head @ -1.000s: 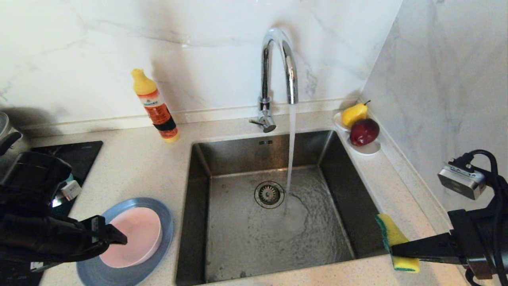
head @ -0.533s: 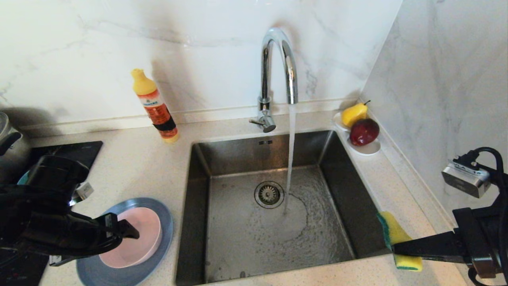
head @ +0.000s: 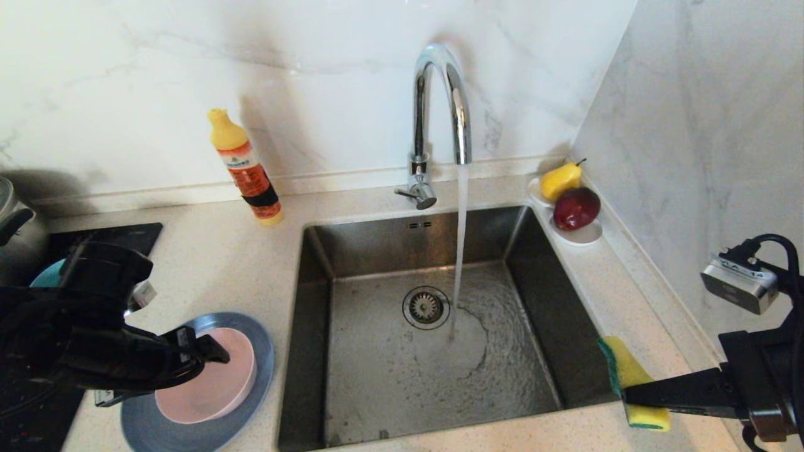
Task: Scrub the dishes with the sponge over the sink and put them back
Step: Wash the bowl
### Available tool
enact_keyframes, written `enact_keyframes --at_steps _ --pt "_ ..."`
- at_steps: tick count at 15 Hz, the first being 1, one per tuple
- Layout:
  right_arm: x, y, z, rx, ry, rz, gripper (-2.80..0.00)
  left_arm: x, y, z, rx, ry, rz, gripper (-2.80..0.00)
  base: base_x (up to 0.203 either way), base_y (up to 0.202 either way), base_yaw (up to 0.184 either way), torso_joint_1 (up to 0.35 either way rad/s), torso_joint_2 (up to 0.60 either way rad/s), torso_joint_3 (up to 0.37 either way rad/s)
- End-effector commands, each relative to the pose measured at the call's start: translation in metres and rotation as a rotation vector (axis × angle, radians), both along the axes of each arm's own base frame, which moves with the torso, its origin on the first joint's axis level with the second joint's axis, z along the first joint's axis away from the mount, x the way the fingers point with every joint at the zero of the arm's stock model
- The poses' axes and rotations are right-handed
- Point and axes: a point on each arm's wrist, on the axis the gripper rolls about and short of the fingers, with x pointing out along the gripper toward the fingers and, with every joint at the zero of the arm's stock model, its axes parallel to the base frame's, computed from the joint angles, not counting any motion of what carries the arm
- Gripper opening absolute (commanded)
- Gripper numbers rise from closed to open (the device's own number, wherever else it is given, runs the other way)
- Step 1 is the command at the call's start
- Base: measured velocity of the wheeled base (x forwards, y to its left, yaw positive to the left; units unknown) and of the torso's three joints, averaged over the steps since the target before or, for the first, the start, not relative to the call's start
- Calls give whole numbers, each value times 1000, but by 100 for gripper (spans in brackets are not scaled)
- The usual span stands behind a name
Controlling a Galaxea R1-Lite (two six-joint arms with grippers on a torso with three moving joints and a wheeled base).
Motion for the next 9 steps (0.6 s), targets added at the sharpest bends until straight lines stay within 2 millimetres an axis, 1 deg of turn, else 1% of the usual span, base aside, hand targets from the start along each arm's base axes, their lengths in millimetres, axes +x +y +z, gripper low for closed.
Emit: enact_keyframes --at_steps 1,5,9 --pt "-1 0 0 3 6 1 -280 3 5 -2 26 8 36 0 0 0 0 0 0 0" --pt "1 1 0 4 3 4 -280 9 19 -2 50 -4 97 0 0 0 0 0 0 0" --pt "3 2 -2 4 10 8 -280 14 32 -8 58 -4 135 0 0 0 0 0 0 0"
